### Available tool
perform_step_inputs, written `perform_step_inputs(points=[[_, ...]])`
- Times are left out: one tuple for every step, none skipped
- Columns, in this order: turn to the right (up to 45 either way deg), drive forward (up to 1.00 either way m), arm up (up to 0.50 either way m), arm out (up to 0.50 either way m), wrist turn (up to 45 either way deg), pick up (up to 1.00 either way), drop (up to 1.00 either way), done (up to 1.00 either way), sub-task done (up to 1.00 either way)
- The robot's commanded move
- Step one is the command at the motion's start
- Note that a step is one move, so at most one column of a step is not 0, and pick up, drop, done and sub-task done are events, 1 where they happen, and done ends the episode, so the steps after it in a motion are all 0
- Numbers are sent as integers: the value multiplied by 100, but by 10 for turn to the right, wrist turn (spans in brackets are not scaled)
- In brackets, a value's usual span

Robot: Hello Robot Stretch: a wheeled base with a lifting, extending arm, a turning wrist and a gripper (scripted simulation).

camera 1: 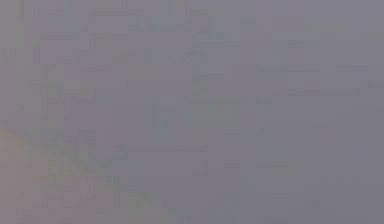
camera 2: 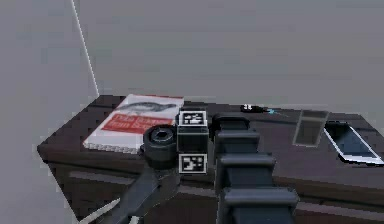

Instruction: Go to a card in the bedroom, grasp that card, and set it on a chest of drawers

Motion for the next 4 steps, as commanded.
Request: perform_step_inputs(points=[[0, 0, 0, 0, 450, 0, 0, 0, 0], [0, 0, 0, 0, 450, 0, 0, 0, 0], [0, 0, 0, 0, 450, 0, 0, 0, 0], [0, 0, 0, 0, 0, 0, 100, 0, 0]])
